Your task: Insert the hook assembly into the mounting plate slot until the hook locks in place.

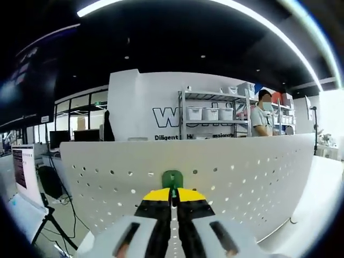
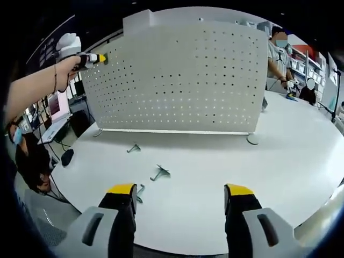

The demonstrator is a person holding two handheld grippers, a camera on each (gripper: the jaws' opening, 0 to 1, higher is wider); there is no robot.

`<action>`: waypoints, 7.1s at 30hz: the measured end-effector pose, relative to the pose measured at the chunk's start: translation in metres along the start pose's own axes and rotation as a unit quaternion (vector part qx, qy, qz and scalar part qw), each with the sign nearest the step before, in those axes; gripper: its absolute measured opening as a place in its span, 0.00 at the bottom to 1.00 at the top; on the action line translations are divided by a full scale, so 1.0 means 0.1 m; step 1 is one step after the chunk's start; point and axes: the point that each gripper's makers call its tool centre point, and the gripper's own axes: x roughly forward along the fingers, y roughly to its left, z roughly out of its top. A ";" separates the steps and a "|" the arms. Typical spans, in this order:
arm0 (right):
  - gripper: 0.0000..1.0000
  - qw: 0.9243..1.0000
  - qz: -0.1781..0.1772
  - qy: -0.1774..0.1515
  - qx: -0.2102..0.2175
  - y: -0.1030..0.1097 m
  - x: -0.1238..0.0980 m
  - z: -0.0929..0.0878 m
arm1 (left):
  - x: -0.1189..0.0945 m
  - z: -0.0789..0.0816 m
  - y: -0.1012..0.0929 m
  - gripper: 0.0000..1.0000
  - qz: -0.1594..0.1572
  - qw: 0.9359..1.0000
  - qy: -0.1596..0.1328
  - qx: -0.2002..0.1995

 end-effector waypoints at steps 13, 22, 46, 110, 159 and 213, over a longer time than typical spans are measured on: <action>0.64 1.000 0.002 -0.006 -0.006 0.03 0.00 0.05 | -0.07 0.05 0.03 0.07 -0.033 0.999 0.002 0.008; 0.64 1.000 0.002 -0.009 -0.007 0.02 0.01 0.07 | -0.32 0.19 0.09 0.34 -0.063 0.998 -0.009 -0.002; 0.64 0.999 0.023 -0.008 -0.021 0.18 -0.02 0.05 | -1.30 -0.33 -0.21 0.71 -0.205 0.972 0.098 -0.055; 0.46 0.989 0.133 0.043 -0.049 0.75 0.18 -0.18 | -2.47 -1.87 -0.28 0.93 -0.211 0.918 0.292 -0.167; 0.23 0.963 0.181 0.063 -0.190 1.45 1.95 0.23 | -2.38 -2.10 0.02 0.83 -0.171 0.907 0.323 -0.208; 0.01 0.922 0.210 0.104 -0.308 1.48 2.50 0.14 | -2.31 -2.21 -0.02 0.82 -0.179 0.894 0.354 -0.207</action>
